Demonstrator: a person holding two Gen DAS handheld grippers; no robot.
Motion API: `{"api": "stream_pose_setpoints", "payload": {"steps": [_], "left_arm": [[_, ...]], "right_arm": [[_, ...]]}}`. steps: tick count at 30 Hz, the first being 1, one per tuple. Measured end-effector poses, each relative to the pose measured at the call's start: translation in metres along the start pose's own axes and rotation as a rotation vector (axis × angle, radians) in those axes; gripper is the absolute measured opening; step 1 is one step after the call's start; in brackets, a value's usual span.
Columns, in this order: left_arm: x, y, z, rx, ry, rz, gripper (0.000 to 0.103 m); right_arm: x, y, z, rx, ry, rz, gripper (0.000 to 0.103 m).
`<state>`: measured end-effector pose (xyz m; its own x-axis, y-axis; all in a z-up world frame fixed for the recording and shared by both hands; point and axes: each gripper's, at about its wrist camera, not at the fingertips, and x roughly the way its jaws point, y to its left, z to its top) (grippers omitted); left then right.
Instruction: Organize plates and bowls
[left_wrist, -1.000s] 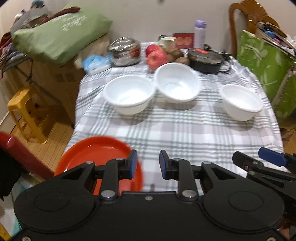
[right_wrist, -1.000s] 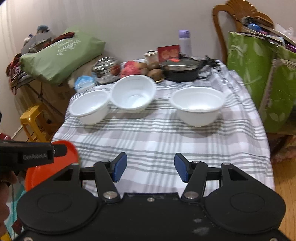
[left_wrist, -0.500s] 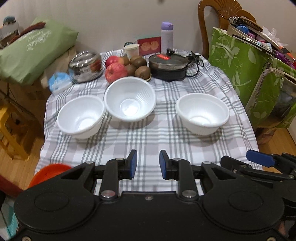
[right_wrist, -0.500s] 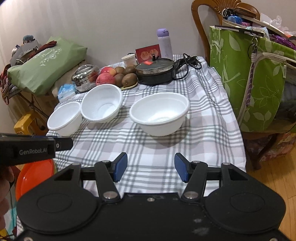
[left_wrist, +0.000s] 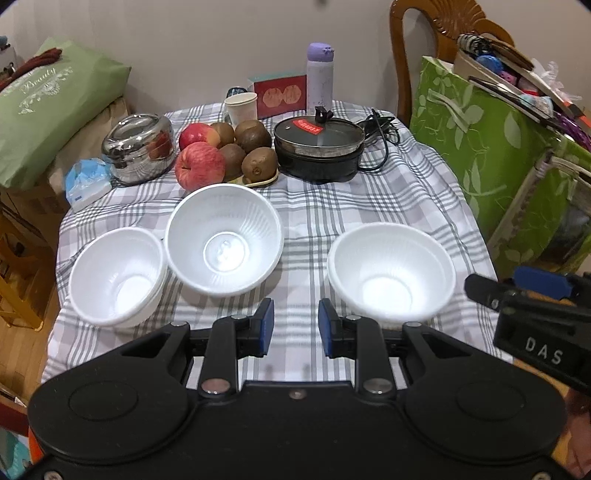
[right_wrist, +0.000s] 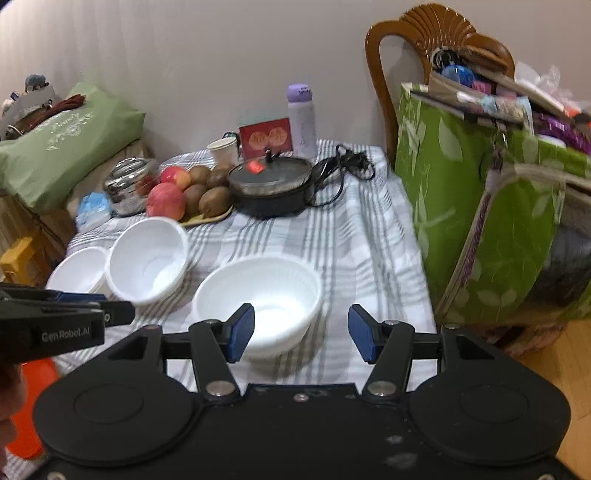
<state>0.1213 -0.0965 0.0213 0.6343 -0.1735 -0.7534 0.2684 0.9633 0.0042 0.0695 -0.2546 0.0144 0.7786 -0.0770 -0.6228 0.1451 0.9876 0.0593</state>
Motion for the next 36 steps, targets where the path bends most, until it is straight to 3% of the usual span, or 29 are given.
{"api": "stream_pose_setpoints", "payload": {"steps": [9,22,36], "left_arm": [[0.043,0.004,0.028,-0.054,0.098,-0.07,0.034],[0.083,-0.006,0.035,-0.036,0.137,-0.089,0.034],[0.102,-0.017,0.031,-0.018,0.167,-0.135,0.032]], "right_arm": [[0.052,-0.001,0.029,-0.042,0.056,-0.022,0.06],[0.094,0.005,0.024,-0.084,0.138,-0.023,0.057],[0.105,0.01,0.015,-0.09,0.182,0.005,0.04]]}}
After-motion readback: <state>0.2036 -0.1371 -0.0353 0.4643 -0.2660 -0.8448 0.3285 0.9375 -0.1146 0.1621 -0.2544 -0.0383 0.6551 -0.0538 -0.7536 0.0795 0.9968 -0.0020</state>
